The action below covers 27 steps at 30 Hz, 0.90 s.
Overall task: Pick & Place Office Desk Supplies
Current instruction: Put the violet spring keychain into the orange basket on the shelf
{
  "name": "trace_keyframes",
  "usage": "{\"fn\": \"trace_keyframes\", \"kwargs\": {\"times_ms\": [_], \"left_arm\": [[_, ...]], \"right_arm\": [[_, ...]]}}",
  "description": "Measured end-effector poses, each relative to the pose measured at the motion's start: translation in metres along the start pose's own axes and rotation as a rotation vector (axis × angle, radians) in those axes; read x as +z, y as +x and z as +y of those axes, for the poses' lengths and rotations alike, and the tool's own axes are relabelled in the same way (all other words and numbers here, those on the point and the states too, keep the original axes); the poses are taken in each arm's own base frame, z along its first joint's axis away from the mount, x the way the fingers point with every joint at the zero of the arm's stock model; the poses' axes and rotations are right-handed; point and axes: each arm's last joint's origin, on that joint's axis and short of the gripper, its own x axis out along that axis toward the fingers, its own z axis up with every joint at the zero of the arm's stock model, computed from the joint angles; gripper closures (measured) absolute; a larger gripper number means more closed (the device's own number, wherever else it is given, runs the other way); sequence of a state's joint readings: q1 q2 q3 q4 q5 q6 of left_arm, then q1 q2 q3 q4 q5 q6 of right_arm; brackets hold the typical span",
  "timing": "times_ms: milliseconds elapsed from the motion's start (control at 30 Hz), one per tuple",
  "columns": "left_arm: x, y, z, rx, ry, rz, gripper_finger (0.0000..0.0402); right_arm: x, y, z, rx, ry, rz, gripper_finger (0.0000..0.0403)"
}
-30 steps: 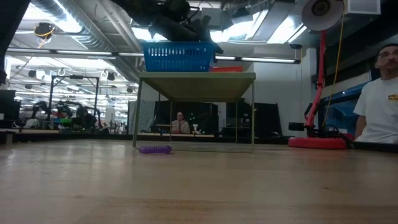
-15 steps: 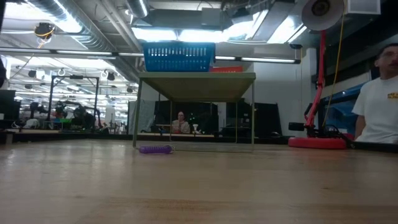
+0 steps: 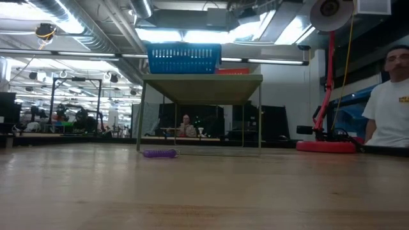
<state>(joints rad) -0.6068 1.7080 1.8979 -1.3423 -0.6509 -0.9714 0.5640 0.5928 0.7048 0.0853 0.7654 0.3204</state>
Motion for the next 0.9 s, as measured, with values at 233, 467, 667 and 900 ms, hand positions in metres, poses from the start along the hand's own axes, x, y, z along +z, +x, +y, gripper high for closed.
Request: {"fn": "trace_keyframes", "kwargs": {"times_ms": [233,467,667,900], "left_arm": [[-0.099,0.054,-0.034,0.161,-0.172,0.145,0.0221],[-0.127,0.116,-0.033,0.033,-0.139,0.162,0.0243],[-0.133,0.194,-0.011,-0.237,-0.172,0.246,0.0244],[-0.107,0.218,0.033,-0.043,-0.143,0.301,0.0240]], "right_arm": [[-0.001,0.000,0.002,0.058,0.036,0.025,0.0197],[-0.001,0.000,0.002,0.070,0.066,0.031,0.0197],[-0.002,0.000,0.002,0.068,0.086,0.033,0.0197],[-0.005,0.002,0.003,0.060,0.116,0.055,0.0197]]}}
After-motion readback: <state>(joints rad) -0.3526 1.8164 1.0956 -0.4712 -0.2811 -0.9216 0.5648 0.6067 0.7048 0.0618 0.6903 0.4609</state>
